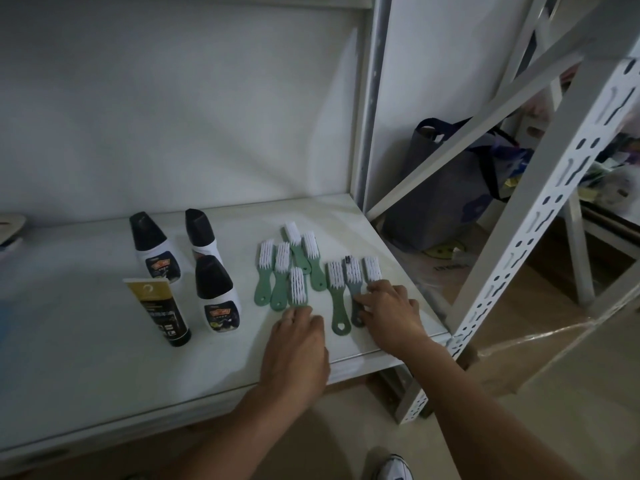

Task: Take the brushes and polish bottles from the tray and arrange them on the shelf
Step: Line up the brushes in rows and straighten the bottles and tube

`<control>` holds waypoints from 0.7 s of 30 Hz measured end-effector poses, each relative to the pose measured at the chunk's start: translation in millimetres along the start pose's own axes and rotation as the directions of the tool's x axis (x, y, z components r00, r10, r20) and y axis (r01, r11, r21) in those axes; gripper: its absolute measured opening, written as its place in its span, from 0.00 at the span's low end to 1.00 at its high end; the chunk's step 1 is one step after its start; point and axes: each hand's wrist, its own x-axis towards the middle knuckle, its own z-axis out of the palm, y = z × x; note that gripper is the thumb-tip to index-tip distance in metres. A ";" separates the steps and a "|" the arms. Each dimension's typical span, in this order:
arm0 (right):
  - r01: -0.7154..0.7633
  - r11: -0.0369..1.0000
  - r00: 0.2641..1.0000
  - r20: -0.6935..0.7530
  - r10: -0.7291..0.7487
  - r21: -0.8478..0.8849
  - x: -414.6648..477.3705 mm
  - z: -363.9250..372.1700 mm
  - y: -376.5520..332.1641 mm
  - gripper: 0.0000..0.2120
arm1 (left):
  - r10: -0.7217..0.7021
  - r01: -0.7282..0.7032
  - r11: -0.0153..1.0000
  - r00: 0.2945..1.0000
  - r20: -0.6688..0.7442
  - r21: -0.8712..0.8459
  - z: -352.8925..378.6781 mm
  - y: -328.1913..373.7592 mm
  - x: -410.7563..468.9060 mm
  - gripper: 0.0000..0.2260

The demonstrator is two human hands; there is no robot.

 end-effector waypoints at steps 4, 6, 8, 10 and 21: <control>0.048 0.998 0.997 0.068 -0.046 -0.036 -9.8 -4.9 2.2 0.17 | 0.054 -0.053 0.998 0.998 0.018 -0.036 5.9 -17.0 -5.9 0.21; 0.059 0.996 0.996 0.067 -0.055 -0.059 -15.6 -7.0 2.9 0.17 | 0.075 -0.075 0.995 0.997 0.002 -0.063 6.6 -19.1 -2.7 0.21; 0.081 0.994 0.996 -0.023 -0.083 -0.074 -20.0 -6.0 -2.0 0.17 | 0.081 -0.080 0.993 0.997 0.010 -0.083 6.1 -17.7 -3.6 0.21; 0.142 0.989 0.982 -0.119 -0.146 -0.040 -21.3 -3.0 -13.1 0.17 | 0.067 -0.067 0.994 0.998 0.004 -0.087 5.5 -15.7 -3.4 0.20; 0.216 0.974 0.973 -0.070 -0.221 -0.069 -13.3 17.8 -36.2 0.13 | -0.109 0.103 0.991 0.991 0.073 0.083 -26.7 -14.3 105.4 0.14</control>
